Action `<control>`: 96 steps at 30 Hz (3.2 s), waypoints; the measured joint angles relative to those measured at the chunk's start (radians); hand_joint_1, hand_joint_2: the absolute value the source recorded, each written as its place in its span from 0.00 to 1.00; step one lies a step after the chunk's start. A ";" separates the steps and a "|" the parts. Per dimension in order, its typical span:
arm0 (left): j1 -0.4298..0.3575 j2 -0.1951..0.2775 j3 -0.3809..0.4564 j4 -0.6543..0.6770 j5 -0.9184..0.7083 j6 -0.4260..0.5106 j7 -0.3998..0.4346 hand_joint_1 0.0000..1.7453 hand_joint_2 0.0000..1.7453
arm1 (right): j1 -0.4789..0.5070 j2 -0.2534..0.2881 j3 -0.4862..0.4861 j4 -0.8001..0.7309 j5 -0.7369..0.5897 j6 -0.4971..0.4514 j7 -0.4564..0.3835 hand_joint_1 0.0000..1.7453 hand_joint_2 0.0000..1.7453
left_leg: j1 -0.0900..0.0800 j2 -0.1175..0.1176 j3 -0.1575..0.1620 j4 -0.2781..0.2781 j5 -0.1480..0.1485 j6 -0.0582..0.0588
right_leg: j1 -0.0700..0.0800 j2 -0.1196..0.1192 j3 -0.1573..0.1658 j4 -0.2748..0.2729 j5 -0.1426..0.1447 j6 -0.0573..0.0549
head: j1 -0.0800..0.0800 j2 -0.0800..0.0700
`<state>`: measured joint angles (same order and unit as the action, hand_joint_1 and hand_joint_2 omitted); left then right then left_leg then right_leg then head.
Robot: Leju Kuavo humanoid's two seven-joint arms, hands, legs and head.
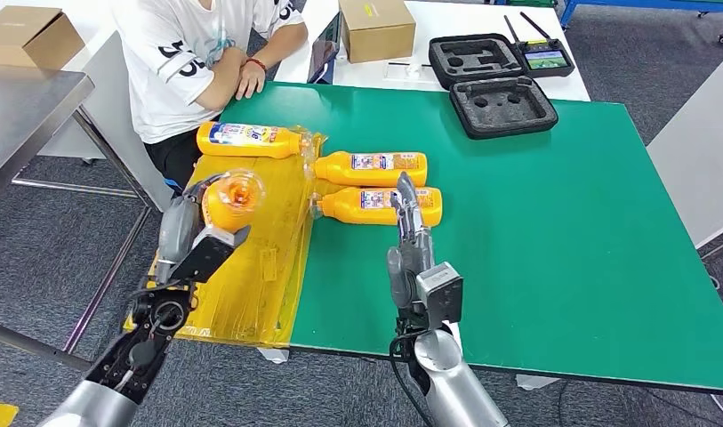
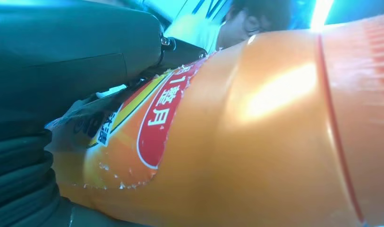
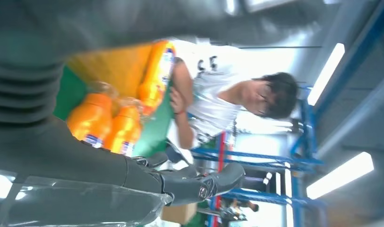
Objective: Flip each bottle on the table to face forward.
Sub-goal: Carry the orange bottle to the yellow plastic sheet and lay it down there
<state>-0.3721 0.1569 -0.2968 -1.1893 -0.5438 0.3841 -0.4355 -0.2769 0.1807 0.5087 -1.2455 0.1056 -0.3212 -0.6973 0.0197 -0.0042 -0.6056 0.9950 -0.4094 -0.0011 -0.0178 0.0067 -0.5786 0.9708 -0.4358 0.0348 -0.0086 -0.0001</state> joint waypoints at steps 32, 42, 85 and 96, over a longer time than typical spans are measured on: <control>-0.375 -0.019 -0.266 0.614 -0.460 -0.348 0.198 1.00 1.00 | -0.105 0.050 0.132 0.060 -0.019 0.056 0.003 0.00 1.00 | 0.000 0.000 -0.001 0.000 0.001 0.000 | 0.000 0.000 0.000 0.000 0.000 0.000 | 0.000 0.000; -0.389 -0.021 -0.300 0.679 -0.522 -0.416 0.238 1.00 1.00 | -0.116 0.051 0.144 0.109 -0.036 0.068 0.003 0.00 1.00 | 0.000 0.000 -0.001 0.000 0.001 0.000 | 0.000 0.000 0.000 0.000 0.000 0.000 | 0.000 0.000; -0.303 -0.100 -0.031 0.558 -0.017 -0.044 -0.109 0.00 0.25 | -0.121 0.062 0.161 0.198 0.009 0.092 0.044 0.00 1.00 | 0.000 -0.001 0.002 0.000 0.001 0.000 | 0.000 -0.001 0.003 0.000 0.000 0.000 | 0.000 0.000; -0.215 -0.111 0.097 0.443 0.144 0.276 -0.224 0.00 1.00 | -0.130 0.030 0.164 0.160 0.218 0.003 0.108 0.00 1.00 | 0.000 -0.001 0.002 0.000 0.001 0.000 | 0.000 -0.001 0.003 0.000 0.000 0.000 | 0.000 0.000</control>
<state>-0.5873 0.0464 -0.1999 -0.7462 -0.4003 0.6597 -0.6594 -0.4073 0.2110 0.6724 -1.0857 0.3234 -0.3186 -0.5890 0.0196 -0.0048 -0.6040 0.9950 -0.4087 -0.0010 -0.0180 0.0061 -0.5760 0.9711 -0.4356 0.0350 -0.0086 0.0000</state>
